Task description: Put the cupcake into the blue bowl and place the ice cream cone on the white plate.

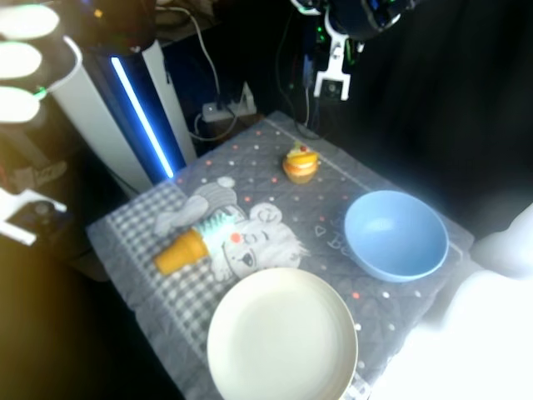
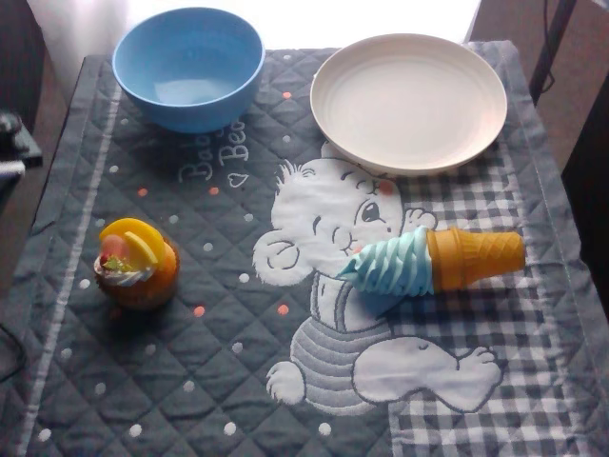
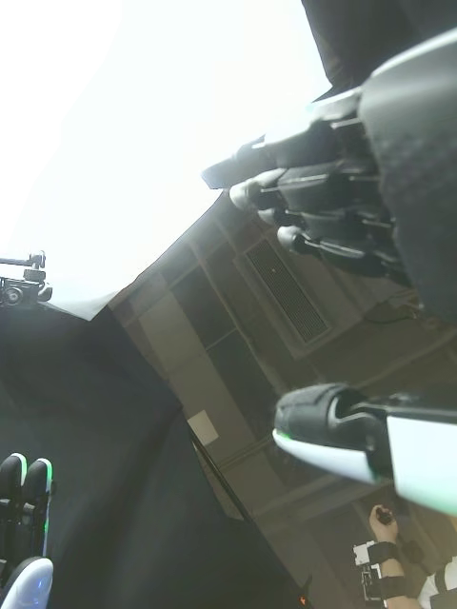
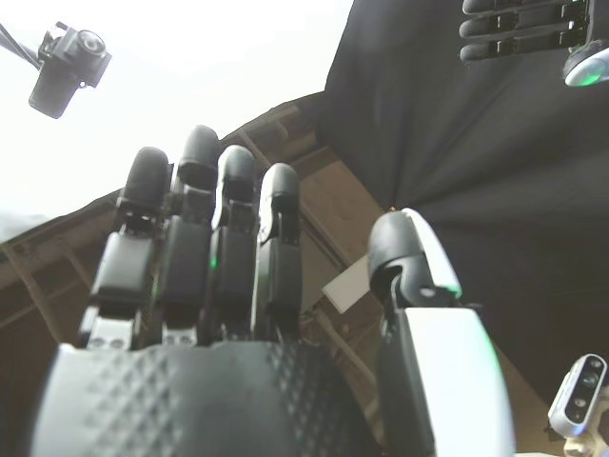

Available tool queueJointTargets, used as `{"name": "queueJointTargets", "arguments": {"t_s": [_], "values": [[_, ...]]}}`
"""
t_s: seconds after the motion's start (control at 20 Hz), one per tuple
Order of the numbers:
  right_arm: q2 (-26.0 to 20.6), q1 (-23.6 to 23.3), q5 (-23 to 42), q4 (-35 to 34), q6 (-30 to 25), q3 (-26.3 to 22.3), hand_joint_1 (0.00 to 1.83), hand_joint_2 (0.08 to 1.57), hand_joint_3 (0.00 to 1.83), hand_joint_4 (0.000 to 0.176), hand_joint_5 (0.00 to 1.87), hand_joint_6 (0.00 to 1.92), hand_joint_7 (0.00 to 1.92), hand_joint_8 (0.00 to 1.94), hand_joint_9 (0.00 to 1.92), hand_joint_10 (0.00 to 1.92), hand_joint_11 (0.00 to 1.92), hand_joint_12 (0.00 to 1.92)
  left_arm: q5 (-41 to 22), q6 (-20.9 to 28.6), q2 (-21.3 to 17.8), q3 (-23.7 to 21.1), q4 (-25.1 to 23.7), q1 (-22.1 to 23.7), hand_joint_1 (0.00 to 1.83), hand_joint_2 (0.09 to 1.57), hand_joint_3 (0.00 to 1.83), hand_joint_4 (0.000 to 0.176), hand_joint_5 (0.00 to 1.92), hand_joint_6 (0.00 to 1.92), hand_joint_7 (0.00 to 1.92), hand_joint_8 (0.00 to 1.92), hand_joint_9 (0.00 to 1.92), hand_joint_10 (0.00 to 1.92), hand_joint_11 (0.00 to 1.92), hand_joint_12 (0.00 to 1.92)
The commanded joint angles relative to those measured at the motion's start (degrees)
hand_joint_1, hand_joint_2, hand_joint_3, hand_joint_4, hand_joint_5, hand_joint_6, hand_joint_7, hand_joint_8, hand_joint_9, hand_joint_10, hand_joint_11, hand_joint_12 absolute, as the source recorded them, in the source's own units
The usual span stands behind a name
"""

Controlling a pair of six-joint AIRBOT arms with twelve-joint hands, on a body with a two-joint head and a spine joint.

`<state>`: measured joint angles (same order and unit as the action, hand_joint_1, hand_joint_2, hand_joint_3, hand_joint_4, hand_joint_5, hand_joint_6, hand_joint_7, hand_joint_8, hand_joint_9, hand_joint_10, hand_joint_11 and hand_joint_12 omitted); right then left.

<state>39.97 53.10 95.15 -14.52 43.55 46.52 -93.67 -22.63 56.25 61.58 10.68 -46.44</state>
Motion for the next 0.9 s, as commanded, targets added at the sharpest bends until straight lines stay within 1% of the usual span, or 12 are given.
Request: {"name": "queueJointTargets", "arguments": {"t_s": [0.0,0.1,0.15,0.25,0.4,0.45,0.5,0.55,0.65,0.7,0.8,0.85], "values": [[-0.16,-0.62,5.91,0.08,-0.37,0.19,1.28,1.05,0.00,0.000,1.15,0.56,1.14,0.93,0.79,1.35,0.33,1.72,-5.65,0.48,-0.06,0.03,-0.24,0.38,1.46,1.35,0.00,0.000,0.27,1.68,0.48,1.80,0.59,1.89,0.46,1.79],[-0.14,-0.62,5.91,0.08,-0.37,0.19,1.28,1.04,0.00,0.000,1.15,0.55,1.17,0.88,0.82,1.32,0.39,1.73,-5.65,0.48,-0.06,0.03,-0.24,0.38,1.46,1.35,0.00,0.000,0.27,1.68,0.48,1.80,0.59,1.89,0.46,1.79],[-0.14,-0.62,5.91,0.08,-0.37,0.19,1.28,1.04,0.00,0.000,1.16,0.56,1.19,0.84,0.82,1.32,0.34,1.74,-5.65,0.48,-0.06,0.03,-0.24,0.38,1.46,1.35,0.00,0.000,0.27,1.68,0.48,1.80,0.59,1.89,0.46,1.79],[-0.12,-0.62,5.91,0.08,-0.37,0.19,1.27,1.05,0.00,0.000,1.15,0.57,1.14,0.92,0.79,1.36,0.30,1.78,-5.65,0.48,-0.06,0.03,-0.24,0.38,1.46,1.35,0.00,0.000,0.27,1.68,0.48,1.80,0.59,1.89,0.46,1.79],[-0.09,-0.62,5.91,0.08,-0.37,0.20,1.26,1.06,0.00,0.000,1.10,0.71,1.15,0.88,0.83,1.27,0.30,1.66,-5.65,0.48,-0.06,0.03,-0.24,0.38,1.46,1.35,0.00,0.000,0.27,1.68,0.48,1.80,0.59,1.89,0.46,1.79],[-0.07,-0.62,5.91,0.08,-0.37,0.20,1.36,1.08,0.00,0.000,1.07,0.72,1.16,0.84,0.81,1.34,0.26,1.66,-5.65,0.48,-0.06,0.03,-0.24,0.38,1.46,1.35,0.00,0.000,0.27,1.68,0.48,1.80,0.59,1.89,0.46,1.79],[-0.06,-0.62,5.91,0.07,-0.37,0.20,1.38,1.08,0.00,0.000,1.06,0.73,1.17,0.83,0.81,1.33,0.25,1.62,-5.65,0.48,-0.06,0.03,-0.24,0.38,1.46,1.35,0.00,0.000,0.27,1.68,0.48,1.80,0.59,1.89,0.46,1.79],[-0.05,-0.62,5.91,0.07,-0.37,0.20,1.29,1.07,0.00,0.000,1.09,0.68,1.13,0.94,0.79,1.30,0.28,1.64,-5.65,0.48,-0.06,0.03,-0.24,0.38,1.46,1.35,0.00,0.000,0.27,1.68,0.48,1.80,0.59,1.89,0.46,1.79],[-0.05,-0.62,5.91,0.07,-0.37,0.20,1.26,1.08,0.00,0.000,1.05,0.75,1.11,0.97,0.80,1.25,0.30,1.65,-5.65,0.48,-0.06,0.03,-0.24,0.38,1.46,1.35,0.00,0.000,0.27,1.68,0.48,1.80,0.59,1.89,0.46,1.79],[-0.05,-0.62,5.91,0.07,-0.37,0.20,1.36,1.08,0.00,0.000,1.06,0.73,1.16,0.86,0.82,1.29,0.38,1.61,-5.65,0.48,-0.06,0.03,-0.24,0.38,1.46,1.35,0.00,0.000,0.27,1.68,0.48,1.80,0.59,1.89,0.46,1.79],[-0.05,-0.62,5.91,0.07,-0.37,0.19,1.26,1.08,0.00,0.000,1.03,0.79,1.11,0.94,0.83,1.17,0.39,1.58,-5.65,0.48,-0.06,0.02,-0.24,0.38,1.46,1.35,0.00,0.000,0.27,1.68,0.48,1.80,0.59,1.89,0.46,1.79],[-0.05,-0.62,5.91,0.07,-0.37,0.19,1.27,1.07,0.00,0.000,1.08,0.69,1.12,0.97,0.82,1.24,0.36,1.65,-5.65,0.48,-0.06,0.02,-0.24,0.38,1.46,1.35,0.00,0.000,0.27,1.68,0.48,1.80,0.59,1.89,0.46,1.79]]}}
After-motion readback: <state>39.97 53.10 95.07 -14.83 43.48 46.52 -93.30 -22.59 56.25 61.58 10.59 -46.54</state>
